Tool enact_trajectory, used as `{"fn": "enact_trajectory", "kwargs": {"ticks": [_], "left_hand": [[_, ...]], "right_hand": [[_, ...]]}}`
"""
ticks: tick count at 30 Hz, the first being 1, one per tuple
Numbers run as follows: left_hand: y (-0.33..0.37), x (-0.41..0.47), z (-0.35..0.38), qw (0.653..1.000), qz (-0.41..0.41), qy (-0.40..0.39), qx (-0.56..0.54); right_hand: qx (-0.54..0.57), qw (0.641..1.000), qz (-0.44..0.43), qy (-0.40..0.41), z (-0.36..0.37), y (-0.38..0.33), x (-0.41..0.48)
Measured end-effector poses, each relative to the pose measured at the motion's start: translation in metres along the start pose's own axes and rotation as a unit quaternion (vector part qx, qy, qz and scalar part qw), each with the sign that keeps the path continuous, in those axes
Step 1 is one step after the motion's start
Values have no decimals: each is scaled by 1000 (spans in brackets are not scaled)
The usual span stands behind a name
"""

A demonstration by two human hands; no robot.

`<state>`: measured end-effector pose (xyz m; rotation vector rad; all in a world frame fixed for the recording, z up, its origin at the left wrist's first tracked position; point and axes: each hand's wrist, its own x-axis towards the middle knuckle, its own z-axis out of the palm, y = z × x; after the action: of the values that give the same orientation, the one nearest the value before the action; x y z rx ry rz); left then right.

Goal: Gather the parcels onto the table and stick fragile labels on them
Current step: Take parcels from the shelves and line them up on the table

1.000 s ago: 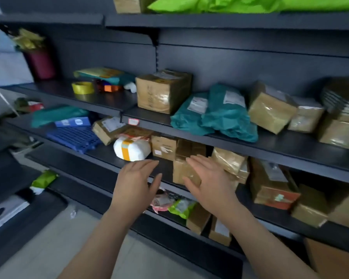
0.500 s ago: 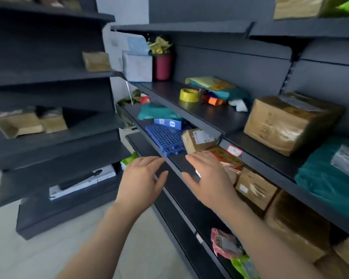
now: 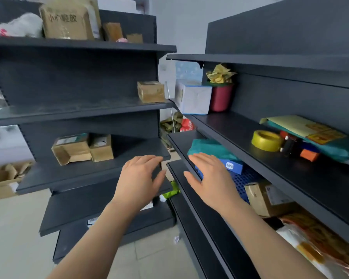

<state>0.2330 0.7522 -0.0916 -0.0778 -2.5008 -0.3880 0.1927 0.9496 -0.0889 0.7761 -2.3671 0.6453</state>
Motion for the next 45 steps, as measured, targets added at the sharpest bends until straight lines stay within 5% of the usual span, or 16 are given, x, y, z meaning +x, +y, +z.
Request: {"fn": "enact_trajectory", "kwargs": {"ticks": [27,45], "left_hand": [[-207,339,125,996,-42,63,43],[-319,534,180,989,-27,-131,-61]], "right_hand": [[25,998,-46,-37,215,117,373],[-41,991,116,-58,299,156,540]]}}
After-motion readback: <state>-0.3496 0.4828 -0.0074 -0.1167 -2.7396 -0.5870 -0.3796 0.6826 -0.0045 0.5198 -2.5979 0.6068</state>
